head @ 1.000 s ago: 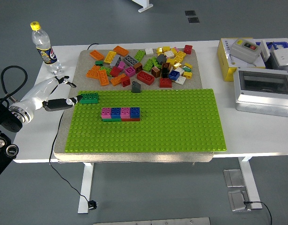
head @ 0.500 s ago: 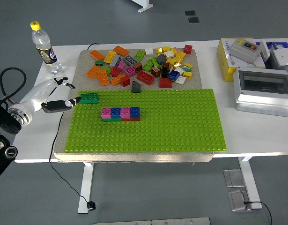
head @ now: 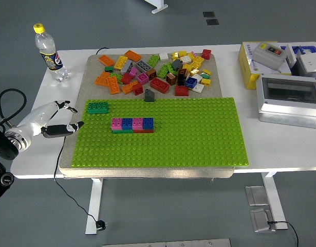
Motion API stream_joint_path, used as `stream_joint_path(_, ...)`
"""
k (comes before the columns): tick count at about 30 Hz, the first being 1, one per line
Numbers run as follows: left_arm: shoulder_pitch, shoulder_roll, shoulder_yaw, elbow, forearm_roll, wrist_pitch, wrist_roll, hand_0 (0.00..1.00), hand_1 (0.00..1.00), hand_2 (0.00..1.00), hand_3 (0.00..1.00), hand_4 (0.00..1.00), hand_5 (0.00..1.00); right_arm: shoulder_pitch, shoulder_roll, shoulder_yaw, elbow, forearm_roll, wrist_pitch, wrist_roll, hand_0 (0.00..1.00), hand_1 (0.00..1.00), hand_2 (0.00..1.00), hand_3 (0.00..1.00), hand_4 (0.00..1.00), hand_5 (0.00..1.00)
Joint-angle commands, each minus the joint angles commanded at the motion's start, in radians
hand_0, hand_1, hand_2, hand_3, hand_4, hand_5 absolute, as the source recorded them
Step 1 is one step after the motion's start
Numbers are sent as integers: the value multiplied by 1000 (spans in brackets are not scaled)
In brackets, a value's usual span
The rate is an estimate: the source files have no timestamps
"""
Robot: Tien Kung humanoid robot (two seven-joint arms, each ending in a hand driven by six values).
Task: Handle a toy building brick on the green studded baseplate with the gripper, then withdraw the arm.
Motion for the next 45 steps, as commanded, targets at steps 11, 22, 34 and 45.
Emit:
stream_joint_path(11, -32, 5, 3, 22, 10, 4, -2, 998, 954, 950, 724, 742, 571, -10, 19, -10, 0, 18, 15, -30, 707, 709, 785, 739, 421, 855)
stream_joint_path(22, -29, 44, 18, 24, 3, 10, -9, 998, 953, 947, 724, 740, 568, -17, 24, -57, 0, 57, 21, -12, 715, 709, 778, 741, 417, 859)
stream_joint_path(34, -162, -13, 134, 189, 24, 94, -75, 998, 947, 938, 717, 679, 471, -8, 22, 8, 0, 9, 7, -4, 713, 707, 777, 736, 415, 858)
stream_joint_path(45, -313, -105, 265, 383, 43, 148, -101, 998, 935, 929, 770, 635, 389, 10, 12, -4, 0, 39, 6, 10, 715, 706, 772, 734, 415, 858)
